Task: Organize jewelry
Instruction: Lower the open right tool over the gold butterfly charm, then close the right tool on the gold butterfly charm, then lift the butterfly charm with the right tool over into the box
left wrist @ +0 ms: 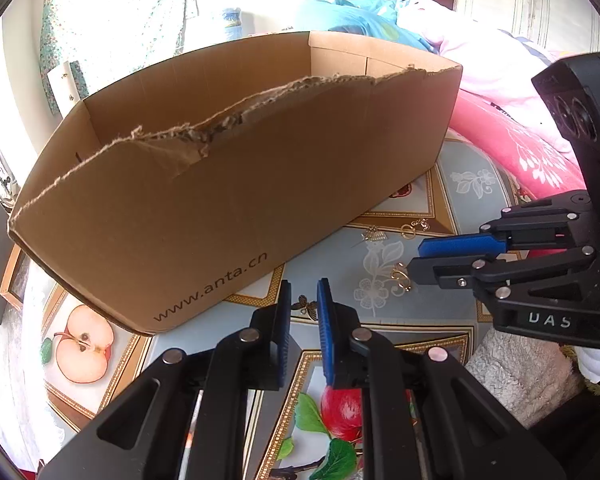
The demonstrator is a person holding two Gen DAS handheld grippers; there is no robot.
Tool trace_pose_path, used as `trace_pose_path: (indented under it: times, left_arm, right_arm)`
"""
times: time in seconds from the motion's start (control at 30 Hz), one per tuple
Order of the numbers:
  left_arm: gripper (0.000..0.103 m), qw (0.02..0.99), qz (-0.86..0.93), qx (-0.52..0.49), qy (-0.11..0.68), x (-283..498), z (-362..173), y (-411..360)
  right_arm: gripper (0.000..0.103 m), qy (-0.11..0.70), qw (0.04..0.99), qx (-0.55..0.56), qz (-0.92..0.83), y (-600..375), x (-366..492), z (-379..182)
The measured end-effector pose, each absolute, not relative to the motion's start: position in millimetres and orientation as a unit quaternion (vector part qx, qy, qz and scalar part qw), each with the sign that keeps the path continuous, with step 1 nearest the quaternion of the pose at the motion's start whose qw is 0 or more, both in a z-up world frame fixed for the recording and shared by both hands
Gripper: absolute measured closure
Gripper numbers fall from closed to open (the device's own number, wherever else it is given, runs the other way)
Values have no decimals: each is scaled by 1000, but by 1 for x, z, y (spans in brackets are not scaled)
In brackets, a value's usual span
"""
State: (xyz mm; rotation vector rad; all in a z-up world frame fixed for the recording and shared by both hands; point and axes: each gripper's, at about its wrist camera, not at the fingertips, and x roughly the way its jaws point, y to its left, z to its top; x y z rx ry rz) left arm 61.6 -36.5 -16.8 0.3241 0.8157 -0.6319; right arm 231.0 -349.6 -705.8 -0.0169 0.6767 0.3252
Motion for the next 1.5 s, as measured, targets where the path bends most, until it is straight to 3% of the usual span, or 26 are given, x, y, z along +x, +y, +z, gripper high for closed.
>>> trace_pose_path:
  times: [0.73, 0.93, 1.3, 1.4, 1.5]
  left_arm:
    - [91, 856, -301, 153, 391, 65, -20, -35]
    - [91, 857, -299, 154, 391, 65, -21, -36]
    - [91, 856, -294, 157, 395, 67, -22, -39]
    - [91, 856, -292, 156, 397, 68, -23, -39]
    - [91, 856, -291, 157, 399, 69, -23, -40]
  right_arm:
    - [87, 340, 916, -22, 211, -343, 228, -709]
    - [76, 321, 924, -70, 195, -338, 230, -703]
    - [77, 308, 934, -105, 149, -298, 232, -715]
    - [85, 307, 935, -100, 147, -297, 234, -716]
    - [85, 309, 934, -91, 153, -296, 234, -720]
